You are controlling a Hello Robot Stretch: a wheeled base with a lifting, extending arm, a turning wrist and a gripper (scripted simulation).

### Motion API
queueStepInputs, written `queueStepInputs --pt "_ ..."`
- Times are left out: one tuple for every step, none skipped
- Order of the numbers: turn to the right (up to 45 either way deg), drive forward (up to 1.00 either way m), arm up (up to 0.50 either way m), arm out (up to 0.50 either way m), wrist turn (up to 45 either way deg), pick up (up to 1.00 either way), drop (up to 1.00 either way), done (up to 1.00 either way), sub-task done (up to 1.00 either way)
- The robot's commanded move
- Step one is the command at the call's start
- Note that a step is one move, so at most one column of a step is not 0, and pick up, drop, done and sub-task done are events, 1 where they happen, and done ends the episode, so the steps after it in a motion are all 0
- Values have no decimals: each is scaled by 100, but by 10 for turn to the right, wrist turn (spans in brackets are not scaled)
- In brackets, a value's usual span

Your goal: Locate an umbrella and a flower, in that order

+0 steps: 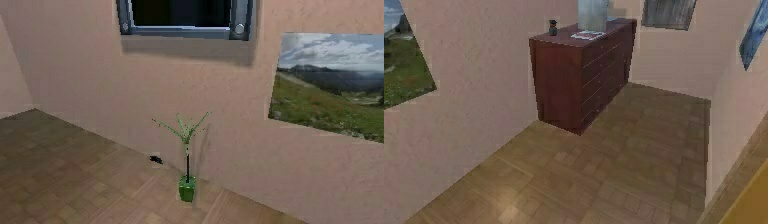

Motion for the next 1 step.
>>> queueStepInputs --pt "-90 0 0 0 0 0 0 0 0"
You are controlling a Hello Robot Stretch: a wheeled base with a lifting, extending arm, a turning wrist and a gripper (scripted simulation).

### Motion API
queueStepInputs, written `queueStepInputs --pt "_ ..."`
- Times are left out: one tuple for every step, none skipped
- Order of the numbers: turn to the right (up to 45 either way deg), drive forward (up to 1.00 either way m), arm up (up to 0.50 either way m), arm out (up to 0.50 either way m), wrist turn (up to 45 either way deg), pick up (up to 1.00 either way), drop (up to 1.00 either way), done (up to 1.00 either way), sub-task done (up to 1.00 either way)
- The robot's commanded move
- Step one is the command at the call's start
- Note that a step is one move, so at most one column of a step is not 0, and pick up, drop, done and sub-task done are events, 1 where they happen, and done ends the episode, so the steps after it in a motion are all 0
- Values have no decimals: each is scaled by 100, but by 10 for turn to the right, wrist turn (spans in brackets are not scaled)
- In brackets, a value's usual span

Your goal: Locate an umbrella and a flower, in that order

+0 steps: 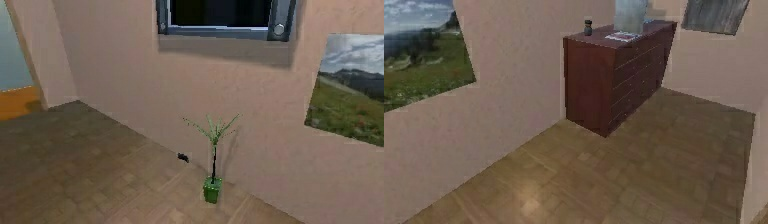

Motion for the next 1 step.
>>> queueStepInputs --pt "0 60 0 0 0 0 0 0 0"
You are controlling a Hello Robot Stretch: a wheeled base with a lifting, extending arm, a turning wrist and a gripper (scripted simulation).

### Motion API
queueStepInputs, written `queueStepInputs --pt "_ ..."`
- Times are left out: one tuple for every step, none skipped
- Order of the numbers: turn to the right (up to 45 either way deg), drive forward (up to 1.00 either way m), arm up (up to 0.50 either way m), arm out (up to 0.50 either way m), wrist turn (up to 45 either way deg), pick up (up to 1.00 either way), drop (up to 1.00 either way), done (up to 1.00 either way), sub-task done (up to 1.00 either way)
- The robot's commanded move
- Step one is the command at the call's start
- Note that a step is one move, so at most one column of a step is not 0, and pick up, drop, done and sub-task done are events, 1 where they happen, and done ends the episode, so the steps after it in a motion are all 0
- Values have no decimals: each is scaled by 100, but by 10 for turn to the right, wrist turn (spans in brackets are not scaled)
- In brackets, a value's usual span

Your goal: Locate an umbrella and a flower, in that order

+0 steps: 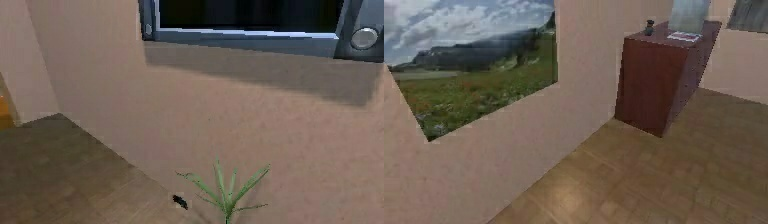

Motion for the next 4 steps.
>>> queueStepInputs --pt "-450 0 0 0 0 0 0 0 0" --pt "-30 0 0 0 0 0 0 0 0" --pt "0 100 0 0 0 0 0 0 0" --pt "0 100 0 0 0 0 0 0 0"
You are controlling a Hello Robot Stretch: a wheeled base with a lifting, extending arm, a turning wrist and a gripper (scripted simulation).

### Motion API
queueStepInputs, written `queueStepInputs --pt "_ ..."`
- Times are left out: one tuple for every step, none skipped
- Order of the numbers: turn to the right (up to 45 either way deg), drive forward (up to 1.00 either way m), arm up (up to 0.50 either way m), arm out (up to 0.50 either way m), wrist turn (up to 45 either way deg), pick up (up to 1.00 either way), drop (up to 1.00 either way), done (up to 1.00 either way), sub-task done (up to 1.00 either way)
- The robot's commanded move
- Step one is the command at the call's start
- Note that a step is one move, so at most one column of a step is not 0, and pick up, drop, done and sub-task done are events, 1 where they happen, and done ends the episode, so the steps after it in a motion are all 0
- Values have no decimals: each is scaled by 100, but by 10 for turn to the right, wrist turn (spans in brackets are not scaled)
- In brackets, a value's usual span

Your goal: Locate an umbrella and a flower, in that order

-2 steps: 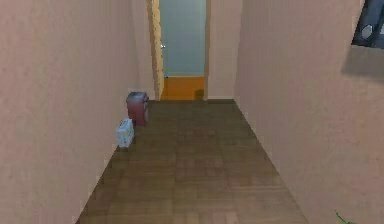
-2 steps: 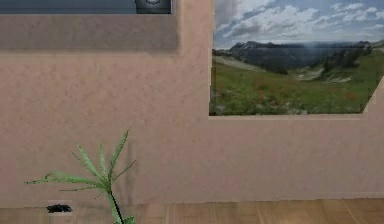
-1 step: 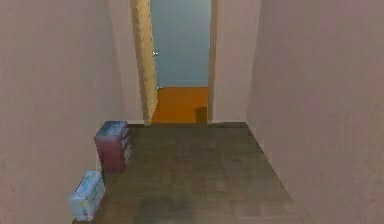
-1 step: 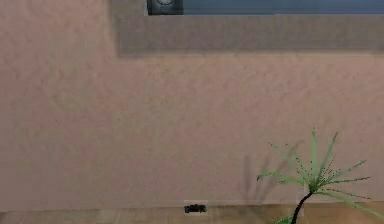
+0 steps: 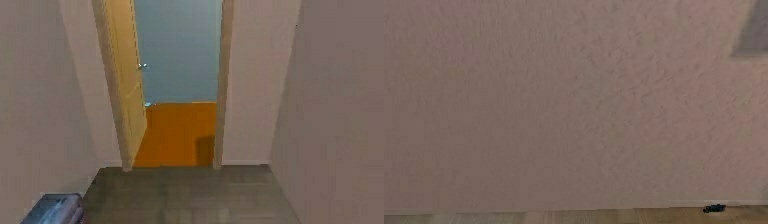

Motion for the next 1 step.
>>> queueStepInputs --pt "-30 0 0 0 0 0 0 0 0"
